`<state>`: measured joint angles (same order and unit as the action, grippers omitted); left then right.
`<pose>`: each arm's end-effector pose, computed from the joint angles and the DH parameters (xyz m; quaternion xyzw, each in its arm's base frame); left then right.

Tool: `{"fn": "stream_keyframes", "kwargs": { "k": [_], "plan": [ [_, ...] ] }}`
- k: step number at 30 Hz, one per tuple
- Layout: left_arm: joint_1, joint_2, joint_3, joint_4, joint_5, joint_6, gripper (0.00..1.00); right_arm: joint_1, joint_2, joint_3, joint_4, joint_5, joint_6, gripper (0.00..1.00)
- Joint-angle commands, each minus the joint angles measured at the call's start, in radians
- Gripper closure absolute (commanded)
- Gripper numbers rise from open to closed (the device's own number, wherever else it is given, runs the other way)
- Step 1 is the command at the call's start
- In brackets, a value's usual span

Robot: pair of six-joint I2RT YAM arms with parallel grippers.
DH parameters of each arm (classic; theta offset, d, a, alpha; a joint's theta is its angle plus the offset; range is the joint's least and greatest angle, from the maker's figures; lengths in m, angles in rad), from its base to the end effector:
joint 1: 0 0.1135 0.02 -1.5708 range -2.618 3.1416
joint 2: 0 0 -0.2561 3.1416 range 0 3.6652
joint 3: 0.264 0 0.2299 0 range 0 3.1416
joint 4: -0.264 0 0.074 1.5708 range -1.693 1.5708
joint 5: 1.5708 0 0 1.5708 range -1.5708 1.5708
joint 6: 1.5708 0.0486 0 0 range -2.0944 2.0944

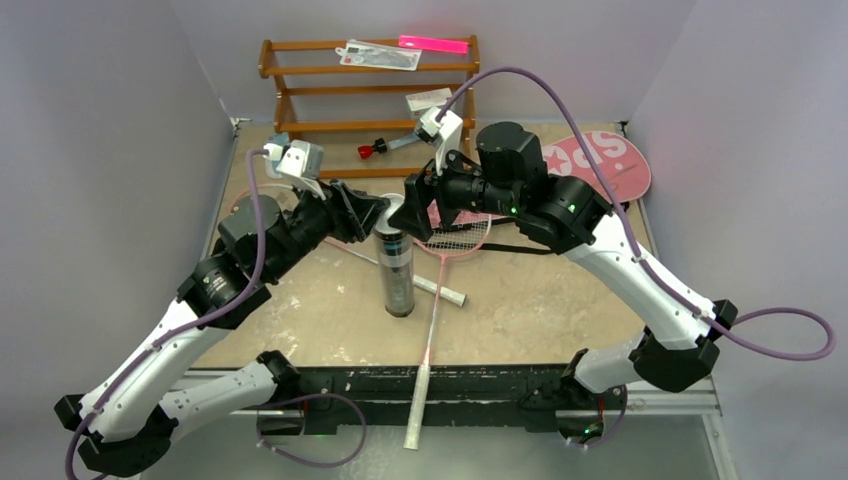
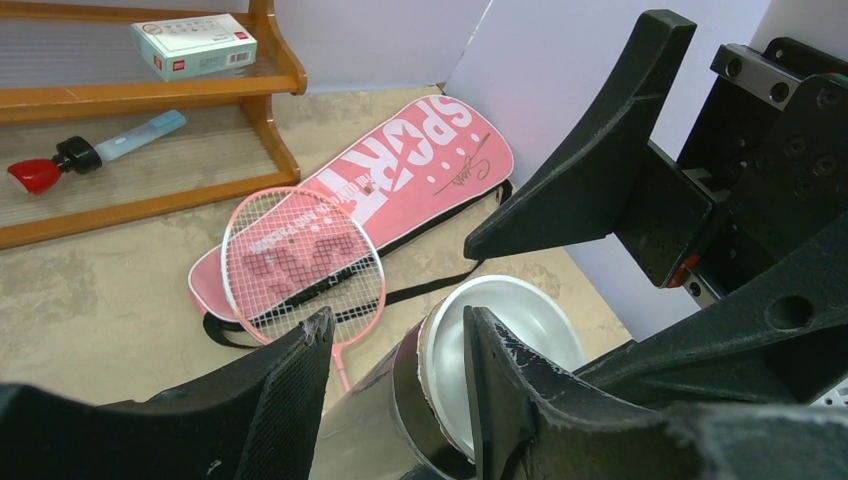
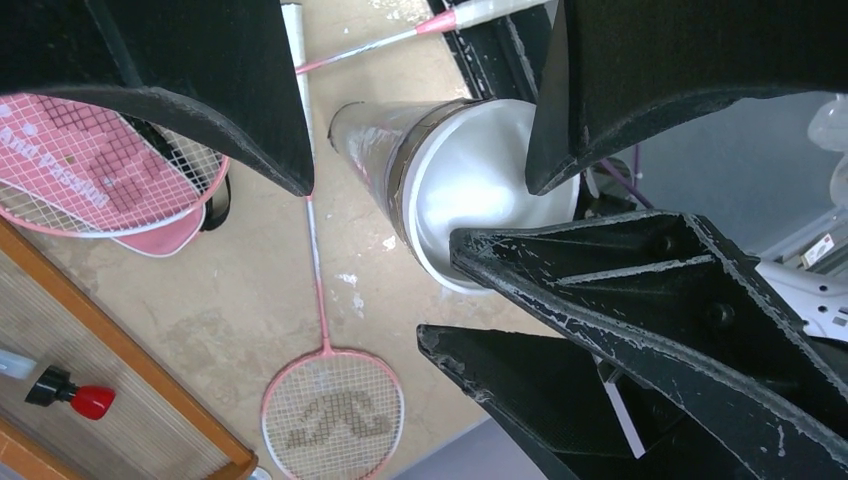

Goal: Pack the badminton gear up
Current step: Close the lid on the shuttle tube.

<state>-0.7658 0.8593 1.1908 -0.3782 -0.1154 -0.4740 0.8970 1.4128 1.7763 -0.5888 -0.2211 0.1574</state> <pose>0.1230 -0.1105 0.4307 0.0656 0.7203 -0.3665 0.5852 0.1690 0.2287 0.4743 -0.3450 0.6999 0.3862 0.4918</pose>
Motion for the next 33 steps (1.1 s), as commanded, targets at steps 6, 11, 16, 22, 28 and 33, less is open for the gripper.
{"fn": "stream_keyframes", "kwargs": {
  "k": [6, 11, 16, 22, 28, 33],
  "plan": [
    [0.003, 0.014, 0.001, 0.007, 0.023, 0.031, 0.52, 0.005, -0.038, 0.051, 0.052, 0.082, 0.035, 0.21],
    [0.003, 0.014, 0.001, 0.003, 0.027, 0.032, 0.52, 0.003, -0.035, 0.069, 0.048, 0.159, 0.046, 0.27],
    [0.003, 0.01, 0.002, -0.003, 0.028, 0.034, 0.52, 0.003, -0.038, 0.032, 0.055, 0.167, 0.06, 0.45],
    [0.003, 0.008, 0.01, -0.015, 0.025, 0.041, 0.52, 0.002, -0.056, -0.038, 0.08, 0.174, 0.076, 0.72],
    [0.003, 0.011, 0.009, -0.018, 0.027, 0.043, 0.52, 0.002, -0.079, -0.092, 0.103, 0.151, 0.09, 0.78],
    [0.003, 0.016, 0.007, -0.02, 0.026, 0.044, 0.52, 0.001, -0.095, -0.133, 0.126, 0.128, 0.112, 0.78]
  ]
}}
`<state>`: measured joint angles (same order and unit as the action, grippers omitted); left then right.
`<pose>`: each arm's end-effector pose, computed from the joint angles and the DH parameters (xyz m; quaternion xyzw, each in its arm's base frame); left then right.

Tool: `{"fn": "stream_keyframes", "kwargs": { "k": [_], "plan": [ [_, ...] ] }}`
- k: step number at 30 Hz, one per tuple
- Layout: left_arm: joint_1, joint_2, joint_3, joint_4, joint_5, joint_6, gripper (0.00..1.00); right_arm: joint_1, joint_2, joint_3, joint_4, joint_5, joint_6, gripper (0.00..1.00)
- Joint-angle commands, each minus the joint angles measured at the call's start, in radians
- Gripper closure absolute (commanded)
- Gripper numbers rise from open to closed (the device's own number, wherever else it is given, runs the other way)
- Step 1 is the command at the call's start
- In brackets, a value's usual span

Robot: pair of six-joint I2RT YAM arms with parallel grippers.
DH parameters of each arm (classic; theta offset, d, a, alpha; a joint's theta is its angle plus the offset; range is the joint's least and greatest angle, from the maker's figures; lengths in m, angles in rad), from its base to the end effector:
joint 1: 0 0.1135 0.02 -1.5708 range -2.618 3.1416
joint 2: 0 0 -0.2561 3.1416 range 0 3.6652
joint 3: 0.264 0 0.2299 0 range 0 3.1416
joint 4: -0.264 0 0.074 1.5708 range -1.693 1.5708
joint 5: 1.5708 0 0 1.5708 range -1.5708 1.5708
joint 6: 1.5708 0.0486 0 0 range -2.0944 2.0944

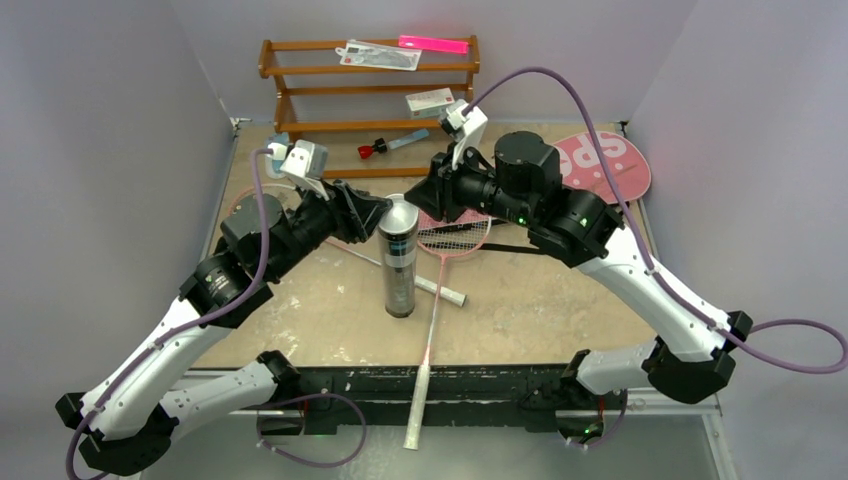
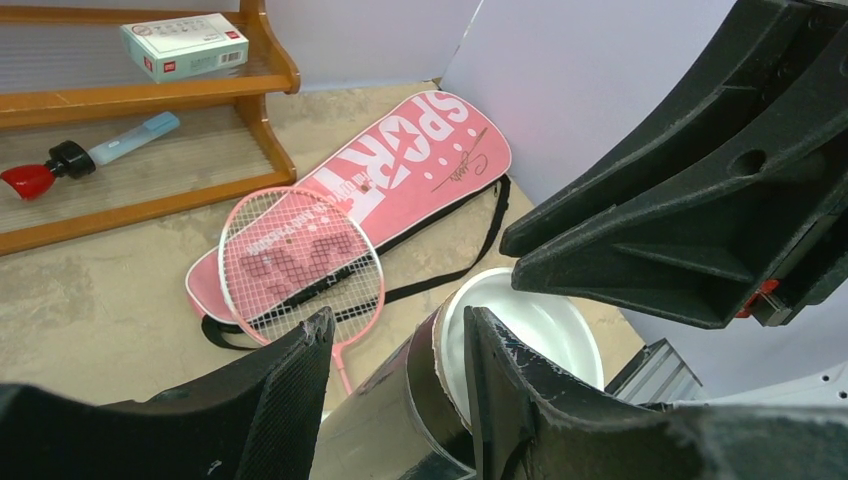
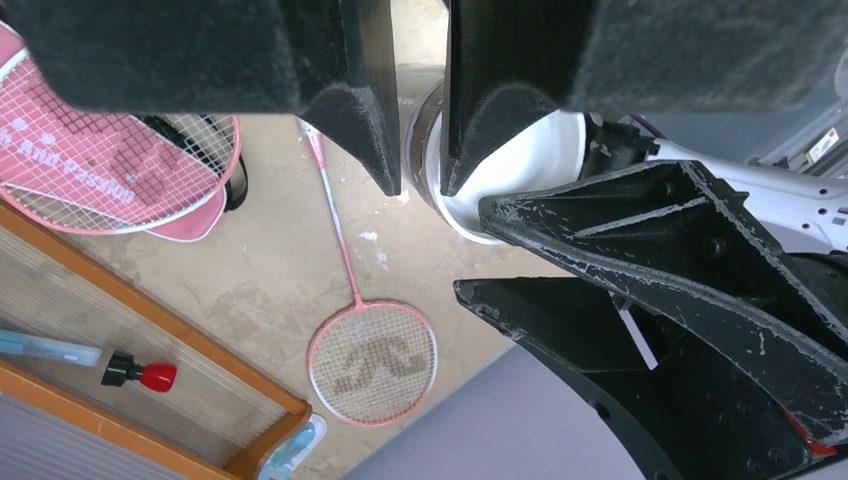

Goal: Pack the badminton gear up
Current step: Close the lid on the shuttle tube.

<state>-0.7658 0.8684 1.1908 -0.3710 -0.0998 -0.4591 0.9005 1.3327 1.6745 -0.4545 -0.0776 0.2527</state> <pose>0.1246 -0.1131 0.4303 0.0765 0.7199 -0.3665 0.5844 0.1649 0.2141 0.4795 -0.2617 0.6983 0.3872 0.5423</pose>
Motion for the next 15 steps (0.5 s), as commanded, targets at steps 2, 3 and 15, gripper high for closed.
{"fn": "stream_keyframes", "kwargs": {
  "k": [2, 3, 15],
  "plan": [
    [0.003, 0.007, 0.01, -0.029, 0.008, 0.03, 0.52, -0.002, -0.007, -0.036, -0.003, -0.012, 0.029, 0.81],
    [0.003, 0.007, 0.01, -0.028, 0.005, 0.028, 0.52, -0.002, -0.001, -0.038, -0.001, -0.004, 0.031, 0.82],
    [0.003, 0.001, 0.016, -0.042, -0.027, 0.035, 0.52, 0.001, -0.015, -0.136, 0.073, -0.038, 0.05, 0.91]
  ]
}}
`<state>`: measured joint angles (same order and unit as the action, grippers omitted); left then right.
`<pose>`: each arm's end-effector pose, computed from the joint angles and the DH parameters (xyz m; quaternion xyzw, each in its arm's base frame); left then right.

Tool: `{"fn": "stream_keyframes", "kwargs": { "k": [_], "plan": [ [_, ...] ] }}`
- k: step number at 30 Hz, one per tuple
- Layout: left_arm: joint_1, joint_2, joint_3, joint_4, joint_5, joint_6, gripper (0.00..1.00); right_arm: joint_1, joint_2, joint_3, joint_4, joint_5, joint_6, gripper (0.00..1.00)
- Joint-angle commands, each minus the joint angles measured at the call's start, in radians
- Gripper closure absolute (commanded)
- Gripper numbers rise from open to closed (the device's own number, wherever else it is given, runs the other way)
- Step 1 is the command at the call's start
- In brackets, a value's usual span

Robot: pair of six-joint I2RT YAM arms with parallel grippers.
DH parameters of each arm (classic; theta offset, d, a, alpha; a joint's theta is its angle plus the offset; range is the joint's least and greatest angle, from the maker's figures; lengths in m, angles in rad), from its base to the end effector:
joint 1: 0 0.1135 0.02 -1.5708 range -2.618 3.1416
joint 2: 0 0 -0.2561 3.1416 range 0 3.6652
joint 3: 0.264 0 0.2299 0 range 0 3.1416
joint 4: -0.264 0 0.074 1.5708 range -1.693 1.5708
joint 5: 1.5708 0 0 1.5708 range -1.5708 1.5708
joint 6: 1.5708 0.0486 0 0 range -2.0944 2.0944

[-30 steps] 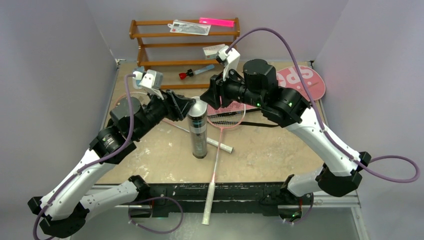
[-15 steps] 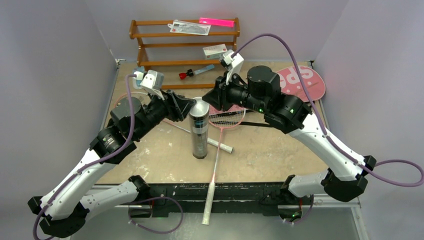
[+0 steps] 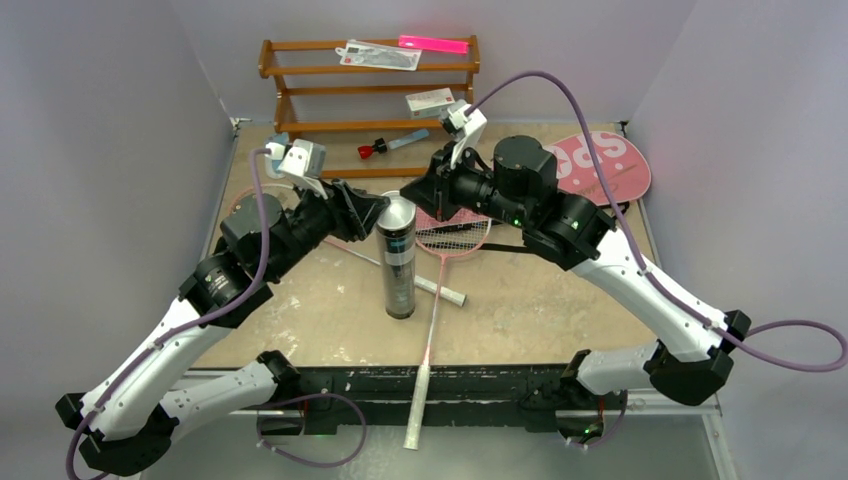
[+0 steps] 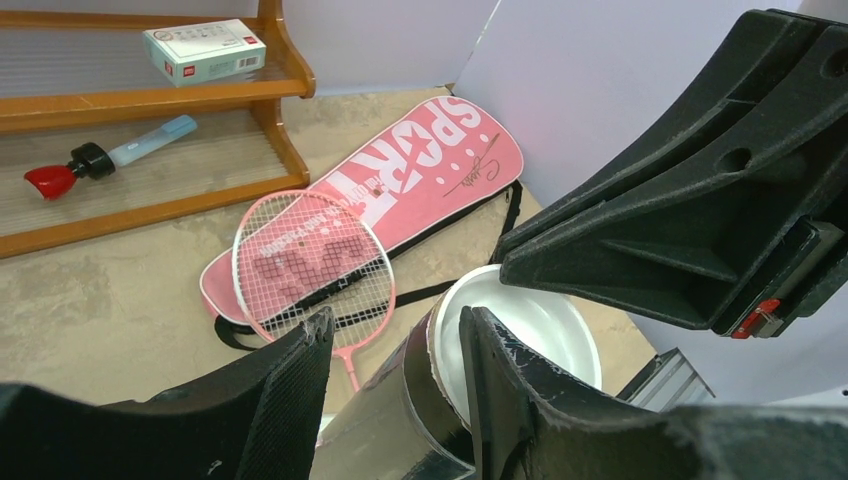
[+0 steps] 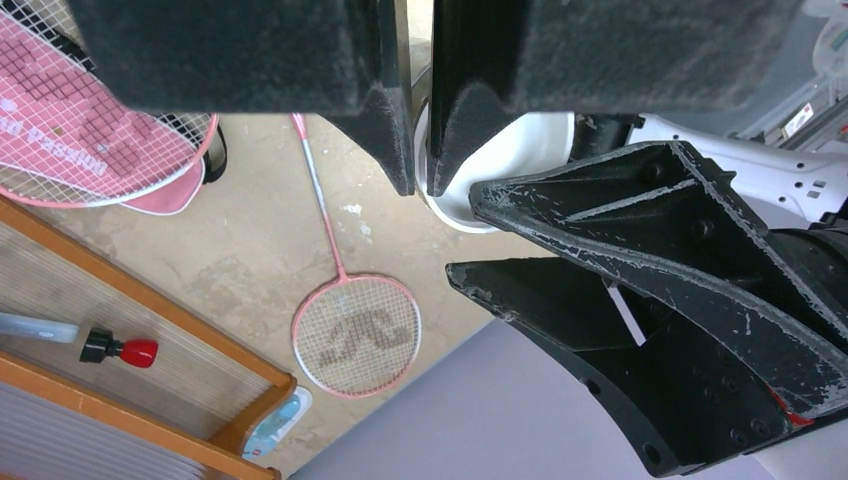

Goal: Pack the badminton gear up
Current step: Close the lid on the shuttle tube.

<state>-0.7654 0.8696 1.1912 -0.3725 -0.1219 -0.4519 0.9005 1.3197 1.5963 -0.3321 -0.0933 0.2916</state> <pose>0.1256 -0.1125 0.4300 0.0715 0.7212 -0.3569 0.5894 0.1677 0.2188 0.4731 -0.2481 0.6827 0.4134 0.5491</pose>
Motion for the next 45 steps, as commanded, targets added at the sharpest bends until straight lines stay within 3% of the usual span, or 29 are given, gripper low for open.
{"fn": "stream_keyframes", "kwargs": {
  "k": [1, 8, 29, 32, 34, 40, 45],
  "plan": [
    [0.003, 0.0, 0.017, -0.041, -0.007, 0.029, 0.52, 0.001, -0.002, -0.065, -0.047, -0.024, 0.014, 0.92],
    [0.003, 0.006, 0.022, -0.05, -0.01, 0.031, 0.52, 0.015, 0.013, -0.057, -0.081, -0.047, 0.017, 1.0],
    [0.003, 0.036, 0.046, -0.081, 0.006, 0.042, 0.52, 0.093, 0.008, -0.102, -0.153, 0.089, 0.012, 1.0],
    [0.003, 0.041, 0.047, -0.083, 0.007, 0.041, 0.52, 0.094, 0.002, -0.08, -0.164, 0.106, 0.006, 0.84],
    [0.003, 0.043, 0.046, -0.083, 0.009, 0.041, 0.52, 0.094, 0.006, -0.041, -0.191, 0.128, 0.002, 0.8],
    [0.003, 0.053, 0.054, -0.102, 0.011, 0.041, 0.52, 0.094, 0.045, 0.088, -0.251, 0.164, -0.043, 0.81],
    [0.003, 0.048, 0.051, -0.111, 0.002, 0.042, 0.52, 0.093, 0.019, -0.017, -0.185, 0.141, -0.045, 0.78]
  ]
}}
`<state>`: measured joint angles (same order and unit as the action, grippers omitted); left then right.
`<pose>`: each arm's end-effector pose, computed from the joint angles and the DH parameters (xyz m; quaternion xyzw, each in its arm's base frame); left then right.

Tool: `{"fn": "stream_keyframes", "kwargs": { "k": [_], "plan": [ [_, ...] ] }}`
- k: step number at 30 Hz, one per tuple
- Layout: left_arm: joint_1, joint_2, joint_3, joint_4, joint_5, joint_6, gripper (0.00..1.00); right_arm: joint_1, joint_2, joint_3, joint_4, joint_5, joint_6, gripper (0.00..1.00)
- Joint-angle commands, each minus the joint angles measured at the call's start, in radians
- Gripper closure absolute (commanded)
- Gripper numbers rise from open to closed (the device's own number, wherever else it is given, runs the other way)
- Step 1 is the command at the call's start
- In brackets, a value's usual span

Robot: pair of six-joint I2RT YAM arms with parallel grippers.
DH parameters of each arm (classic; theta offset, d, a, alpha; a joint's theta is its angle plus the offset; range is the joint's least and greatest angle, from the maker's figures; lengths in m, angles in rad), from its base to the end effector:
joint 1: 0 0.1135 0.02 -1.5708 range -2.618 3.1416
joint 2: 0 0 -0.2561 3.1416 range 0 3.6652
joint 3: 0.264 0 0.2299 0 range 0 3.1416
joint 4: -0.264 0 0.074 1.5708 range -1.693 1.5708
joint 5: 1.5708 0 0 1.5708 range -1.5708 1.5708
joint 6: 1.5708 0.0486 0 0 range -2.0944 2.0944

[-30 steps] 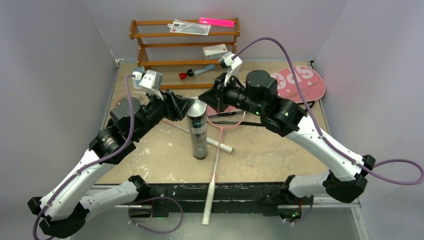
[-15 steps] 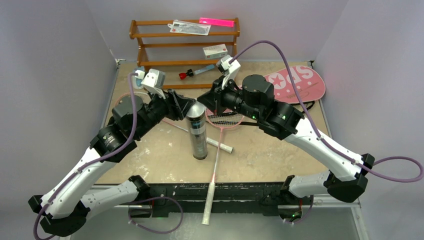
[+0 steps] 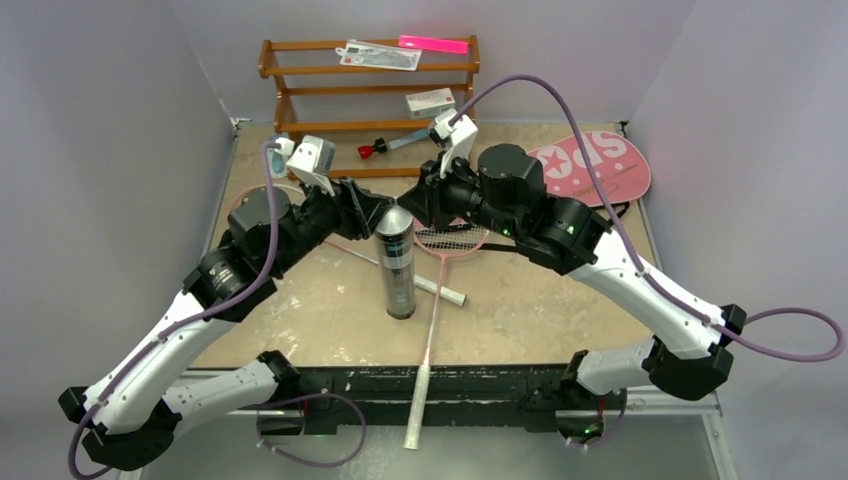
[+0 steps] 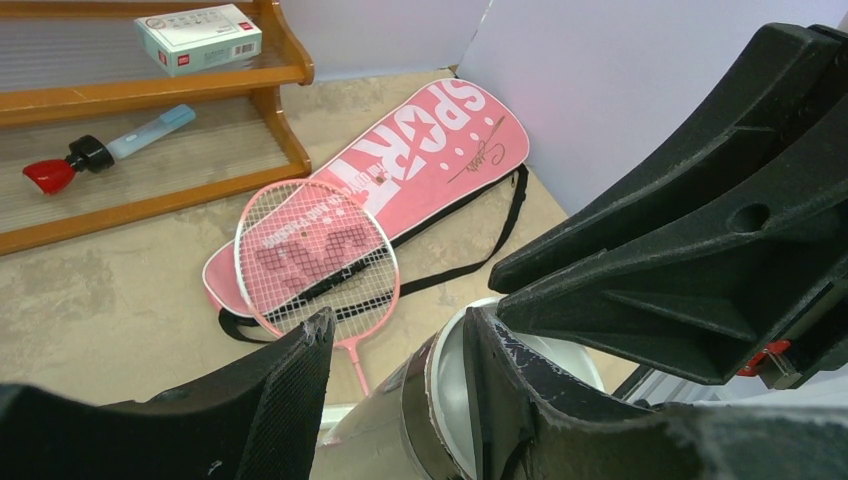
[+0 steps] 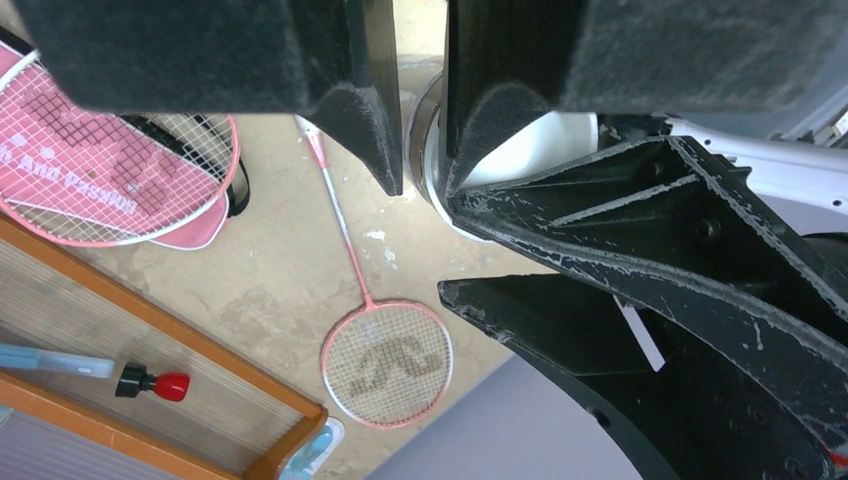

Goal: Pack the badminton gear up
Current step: Close the lid on the shuttle tube.

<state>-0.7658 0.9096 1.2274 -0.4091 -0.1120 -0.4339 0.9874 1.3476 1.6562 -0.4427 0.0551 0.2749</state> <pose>0.1311 -0.1185 0.4308 0.0846 0.7336 -0.3458 0.5789 0.1554 0.2305 0.4714 -0.2455 0.7117 0.3715 0.5434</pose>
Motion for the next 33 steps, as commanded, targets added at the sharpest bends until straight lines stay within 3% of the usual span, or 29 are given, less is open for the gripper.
{"fn": "stream_keyframes", "kwargs": {
  "k": [1, 13, 20, 24, 28, 33],
  "plan": [
    [0.003, 0.007, 0.014, -0.075, -0.009, 0.024, 0.52, 0.006, -0.014, -0.101, -0.058, -0.018, -0.024, 0.78],
    [0.003, 0.018, 0.009, -0.079, -0.007, 0.027, 0.53, 0.006, -0.012, -0.073, -0.087, -0.033, -0.003, 0.77],
    [0.003, 0.029, 0.018, -0.08, -0.001, 0.029, 0.52, 0.006, -0.022, 0.071, -0.059, -0.053, -0.131, 0.49],
    [0.003, 0.031, 0.025, -0.093, -0.004, 0.032, 0.52, 0.007, -0.037, 0.105, -0.011, -0.054, -0.202, 0.25],
    [0.003, 0.02, 0.026, -0.097, -0.017, 0.035, 0.52, 0.007, -0.124, -0.046, 0.119, -0.054, -0.267, 0.04],
    [0.003, 0.029, 0.052, -0.1, -0.02, 0.049, 0.52, 0.006, -0.251, -0.342, 0.318, -0.169, -0.326, 0.01]
  ]
}}
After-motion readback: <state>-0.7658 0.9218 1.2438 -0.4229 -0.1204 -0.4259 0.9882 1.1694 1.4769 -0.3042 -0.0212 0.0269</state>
